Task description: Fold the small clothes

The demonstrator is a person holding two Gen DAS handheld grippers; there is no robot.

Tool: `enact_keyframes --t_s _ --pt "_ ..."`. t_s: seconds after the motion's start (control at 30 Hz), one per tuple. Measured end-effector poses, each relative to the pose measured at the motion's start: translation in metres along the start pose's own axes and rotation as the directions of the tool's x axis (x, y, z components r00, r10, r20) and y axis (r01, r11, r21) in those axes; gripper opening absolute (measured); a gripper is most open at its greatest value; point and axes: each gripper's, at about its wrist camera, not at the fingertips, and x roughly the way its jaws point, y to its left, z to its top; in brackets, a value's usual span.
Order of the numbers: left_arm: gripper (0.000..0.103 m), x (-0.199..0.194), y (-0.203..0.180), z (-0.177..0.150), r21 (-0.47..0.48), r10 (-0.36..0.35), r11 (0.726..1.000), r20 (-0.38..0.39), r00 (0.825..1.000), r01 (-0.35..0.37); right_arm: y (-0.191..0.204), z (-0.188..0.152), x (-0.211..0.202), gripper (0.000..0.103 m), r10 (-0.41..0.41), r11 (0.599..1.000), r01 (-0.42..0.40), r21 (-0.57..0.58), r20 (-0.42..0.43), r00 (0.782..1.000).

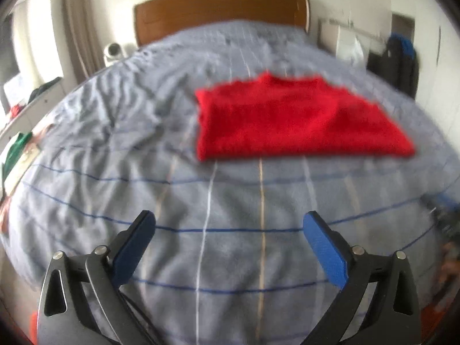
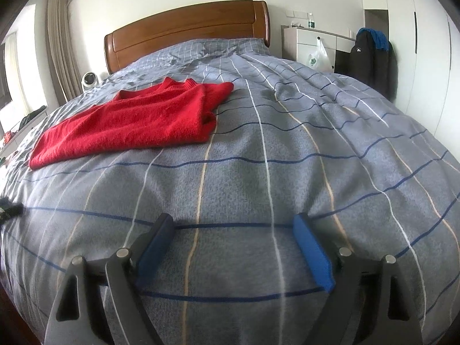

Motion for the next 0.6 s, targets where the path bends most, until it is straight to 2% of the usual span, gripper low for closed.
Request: enact_keyframes --t_s 0.13,0.17,0.2,0.23,0.33,0.6 --pt "0.102 -0.032 0.017 -0.009 -0.111 -0.049 0.992 0.037 0.998 0.053 0.000 0.000 0.000 0.085 -0.001 1.000 0.001 -0.001 -0.001 1.000" --pt "0.102 -0.033 0.018 -0.012 -0.111 -0.033 0.993 0.045 0.998 0.038 0.001 0.000 0.000 0.085 -0.001 1.000 0.001 -0.001 -0.001 1.000" --pt "0.102 -0.031 0.019 -0.013 -0.098 -0.001 0.995 0.055 0.998 0.006 0.001 0.000 0.000 0.085 -0.002 1.000 0.002 -0.002 0.000 1.000" --pt "0.102 -0.026 0.019 -0.014 -0.068 0.059 0.996 0.056 0.997 -0.055 0.001 0.000 0.000 0.085 -0.002 1.000 0.002 -0.002 0.001 1.000" --pt "0.102 -0.012 0.024 -0.013 -0.044 0.136 0.990 0.064 0.989 -0.133 0.002 -0.001 -0.001 0.085 -0.006 1.000 0.006 -0.006 0.002 1.000" --pt "0.102 0.006 0.049 -0.019 -0.127 0.120 0.985 -0.009 0.993 -0.120 0.001 0.000 -0.001 0.085 -0.006 1.000 0.006 -0.005 -0.001 1.000"
